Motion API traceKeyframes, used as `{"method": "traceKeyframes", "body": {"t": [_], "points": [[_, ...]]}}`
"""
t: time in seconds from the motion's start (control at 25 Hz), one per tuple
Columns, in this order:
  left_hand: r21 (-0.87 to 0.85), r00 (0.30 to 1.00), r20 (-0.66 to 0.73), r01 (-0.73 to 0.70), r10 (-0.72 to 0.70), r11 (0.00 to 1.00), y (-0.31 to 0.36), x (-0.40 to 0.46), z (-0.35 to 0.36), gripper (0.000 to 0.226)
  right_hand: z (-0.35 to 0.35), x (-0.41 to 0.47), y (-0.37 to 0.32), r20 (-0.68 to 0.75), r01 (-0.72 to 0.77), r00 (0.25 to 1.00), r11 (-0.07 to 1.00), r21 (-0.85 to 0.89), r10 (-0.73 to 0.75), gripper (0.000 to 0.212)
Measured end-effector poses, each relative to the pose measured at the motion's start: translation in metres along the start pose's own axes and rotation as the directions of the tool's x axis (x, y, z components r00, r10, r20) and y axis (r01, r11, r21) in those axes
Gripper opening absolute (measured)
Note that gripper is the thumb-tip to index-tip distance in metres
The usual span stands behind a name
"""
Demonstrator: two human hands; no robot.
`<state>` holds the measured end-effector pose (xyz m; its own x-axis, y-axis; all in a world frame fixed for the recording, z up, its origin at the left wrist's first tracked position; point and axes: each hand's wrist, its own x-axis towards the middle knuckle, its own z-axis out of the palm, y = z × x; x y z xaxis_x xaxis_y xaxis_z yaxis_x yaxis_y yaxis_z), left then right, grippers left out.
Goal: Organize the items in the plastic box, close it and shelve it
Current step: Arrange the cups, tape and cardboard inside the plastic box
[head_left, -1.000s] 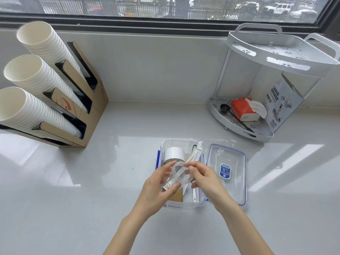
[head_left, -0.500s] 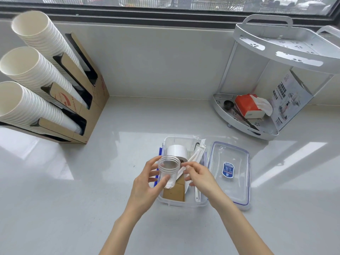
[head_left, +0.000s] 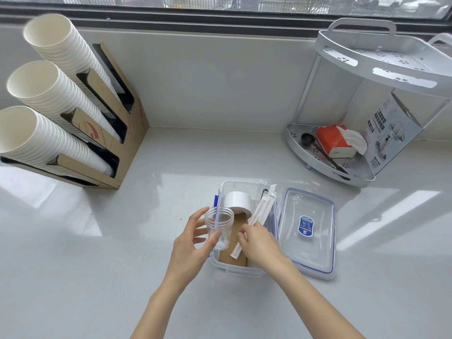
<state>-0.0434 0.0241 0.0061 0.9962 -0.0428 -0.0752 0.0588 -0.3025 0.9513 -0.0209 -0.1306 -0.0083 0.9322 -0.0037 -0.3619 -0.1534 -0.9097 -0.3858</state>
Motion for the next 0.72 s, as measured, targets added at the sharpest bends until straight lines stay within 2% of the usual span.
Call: {"method": "traceKeyframes", "body": {"t": [0.12,0.28,0.4,0.56,0.72], "points": [[-0.016,1.000,0.008,0.005,-0.005,1.000,0.003,0.000,0.002,0.042,-0.007,0.000,0.002,-0.010,-0.040,0.999,0.990,-0.137,0.039,0.036],[-0.015,1.000,0.020,-0.001,0.001,1.000,0.005,-0.001,0.003,0.042,-0.010,-0.001,-0.001,0.003,-0.078,0.997,0.984,-0.159,0.079,0.033],[-0.017,1.000,0.009,0.002,-0.002,1.000,0.004,-0.001,0.002,0.042,-0.006,0.002,-0.005,0.021,-0.105,0.994,0.989,-0.108,0.108,0.034],[-0.012,1.000,0.003,0.007,-0.007,1.000,0.003,-0.002,0.002,0.042,-0.003,0.007,-0.005,0.034,-0.168,0.985,0.985,0.046,0.167,0.042],[-0.009,1.000,0.002,0.012,-0.012,1.000,0.004,-0.002,0.002,0.042,-0.001,0.011,-0.001,0.028,-0.158,0.987,0.976,0.152,0.156,0.040]]}}
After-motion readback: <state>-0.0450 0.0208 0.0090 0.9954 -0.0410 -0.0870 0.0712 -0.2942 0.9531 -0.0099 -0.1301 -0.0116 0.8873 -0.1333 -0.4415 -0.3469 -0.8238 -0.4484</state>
